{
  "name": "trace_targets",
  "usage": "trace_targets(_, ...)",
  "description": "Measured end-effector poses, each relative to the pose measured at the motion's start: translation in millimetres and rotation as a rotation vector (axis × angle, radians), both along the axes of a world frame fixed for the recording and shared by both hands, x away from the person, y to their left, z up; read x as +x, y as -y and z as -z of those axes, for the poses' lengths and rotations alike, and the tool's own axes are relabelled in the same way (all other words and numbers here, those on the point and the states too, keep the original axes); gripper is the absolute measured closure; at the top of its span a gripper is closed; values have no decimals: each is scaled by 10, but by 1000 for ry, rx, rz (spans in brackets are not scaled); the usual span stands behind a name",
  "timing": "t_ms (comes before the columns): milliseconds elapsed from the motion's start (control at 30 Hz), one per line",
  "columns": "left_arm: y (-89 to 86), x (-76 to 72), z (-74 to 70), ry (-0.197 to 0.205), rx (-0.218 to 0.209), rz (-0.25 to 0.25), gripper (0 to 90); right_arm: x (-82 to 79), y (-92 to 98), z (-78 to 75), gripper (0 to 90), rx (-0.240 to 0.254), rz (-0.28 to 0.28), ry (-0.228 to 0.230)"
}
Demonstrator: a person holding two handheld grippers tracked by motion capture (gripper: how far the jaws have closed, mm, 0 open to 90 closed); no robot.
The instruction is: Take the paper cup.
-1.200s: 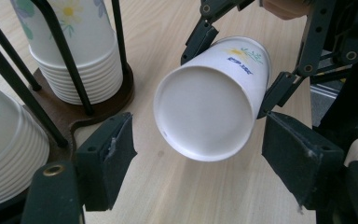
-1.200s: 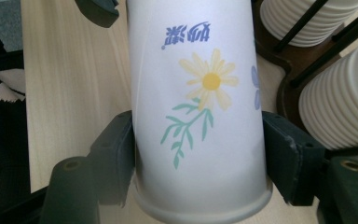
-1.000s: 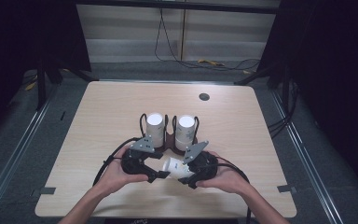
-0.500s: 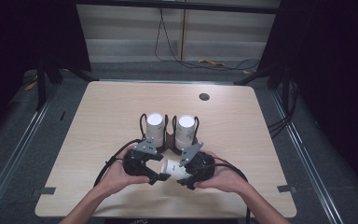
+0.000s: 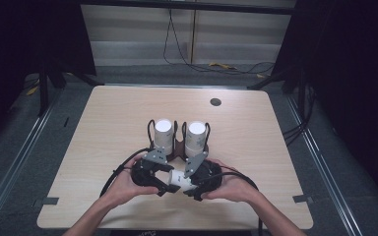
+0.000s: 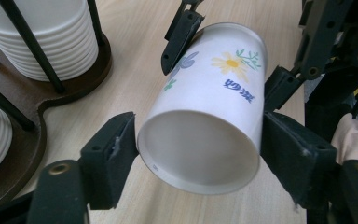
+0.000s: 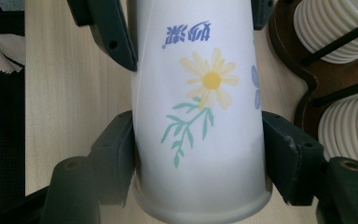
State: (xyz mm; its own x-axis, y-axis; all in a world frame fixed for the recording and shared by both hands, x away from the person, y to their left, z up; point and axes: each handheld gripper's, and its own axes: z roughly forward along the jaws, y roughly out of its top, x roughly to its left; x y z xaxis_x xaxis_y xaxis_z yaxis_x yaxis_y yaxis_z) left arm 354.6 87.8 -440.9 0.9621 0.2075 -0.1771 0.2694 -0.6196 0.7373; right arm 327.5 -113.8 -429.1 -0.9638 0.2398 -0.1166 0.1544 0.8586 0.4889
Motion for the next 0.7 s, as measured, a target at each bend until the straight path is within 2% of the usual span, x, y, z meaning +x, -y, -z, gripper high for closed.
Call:
trace_targets(67, 8, -1, 3, 6, 17, 16, 269, -1, -13, 5, 330, -1, -5, 5)
trace_targets(233, 22, -13, 13, -4, 18, 30, 304, -13, -35, 22, 329, -16, -16, 16)
trace_targets(333, 36, -29, 19, 14, 38, 53, 305, -25, -40, 28, 329, -20, -26, 8)
trace_targets(467, 61, -28, 28, -1, 45, 59, 295, -38, -55, 30, 327, -22, -36, 10)
trace_targets(600, 63, -34, 28, 6, 45, 63, 307, -43, -66, 36, 319, -19, -39, 12)
trace_targets(700, 54, -20, 13, -16, 44, 65, 323, -46, -59, 45, 305, -16, -40, 11)
